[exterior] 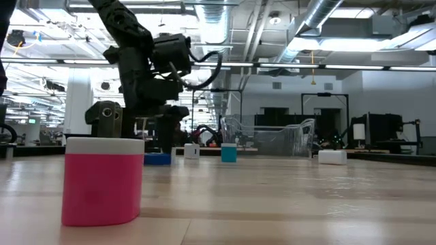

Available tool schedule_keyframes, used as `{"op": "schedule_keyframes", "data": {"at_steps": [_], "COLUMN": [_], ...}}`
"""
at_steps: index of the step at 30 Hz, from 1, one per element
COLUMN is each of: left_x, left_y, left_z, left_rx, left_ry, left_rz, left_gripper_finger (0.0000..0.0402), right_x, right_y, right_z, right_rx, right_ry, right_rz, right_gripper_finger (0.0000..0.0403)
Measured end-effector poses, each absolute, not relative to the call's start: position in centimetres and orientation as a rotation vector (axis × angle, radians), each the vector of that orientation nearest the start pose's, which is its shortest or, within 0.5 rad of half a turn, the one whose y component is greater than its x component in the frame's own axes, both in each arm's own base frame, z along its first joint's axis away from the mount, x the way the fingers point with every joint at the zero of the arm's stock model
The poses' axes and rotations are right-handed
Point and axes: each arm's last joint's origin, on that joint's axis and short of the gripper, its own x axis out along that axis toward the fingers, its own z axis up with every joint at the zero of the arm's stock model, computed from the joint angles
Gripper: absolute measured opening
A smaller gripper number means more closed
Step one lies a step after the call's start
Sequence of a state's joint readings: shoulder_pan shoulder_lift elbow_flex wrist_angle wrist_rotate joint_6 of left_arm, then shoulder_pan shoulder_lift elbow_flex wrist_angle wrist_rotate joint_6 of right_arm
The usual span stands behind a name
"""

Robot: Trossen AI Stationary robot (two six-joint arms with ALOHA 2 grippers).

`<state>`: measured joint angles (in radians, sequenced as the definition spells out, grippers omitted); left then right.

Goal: Pick & Place Office items
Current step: Put the blue digital clock into the black basket

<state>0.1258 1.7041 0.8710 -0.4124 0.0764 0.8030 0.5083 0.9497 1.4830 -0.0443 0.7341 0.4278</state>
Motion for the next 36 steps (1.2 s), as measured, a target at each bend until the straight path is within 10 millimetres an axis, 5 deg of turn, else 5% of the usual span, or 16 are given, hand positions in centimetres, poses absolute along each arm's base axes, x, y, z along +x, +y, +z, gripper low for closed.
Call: {"op": "schedule_keyframes", "data": {"at_steps": [14,26,36], "left_x": [29.4,29.4,30.0], "left_y": [3.4,3.1,2.9], "left_z": [12.9,12.8,15.2], "left_rx": [0.475,0.315,0.188], "left_ry": [1.134,1.135,1.012], "left_rz": [-0.39,-0.388,-0.303], "left_gripper_finger": [0.0287,0.0148,0.0167], "right_x": [11.9,12.4,12.6], "right_y": [4.3,4.6,4.7], "right_z": [53.6,53.5,53.4], "right_rx": [0.712,0.705,0.71], "right_ry": [-0.446,-0.437,-0.436], "right_rz": [-0.16,-0.172,-0.171], "right_gripper_finger": [0.0379,0.0379,0.0379]}}
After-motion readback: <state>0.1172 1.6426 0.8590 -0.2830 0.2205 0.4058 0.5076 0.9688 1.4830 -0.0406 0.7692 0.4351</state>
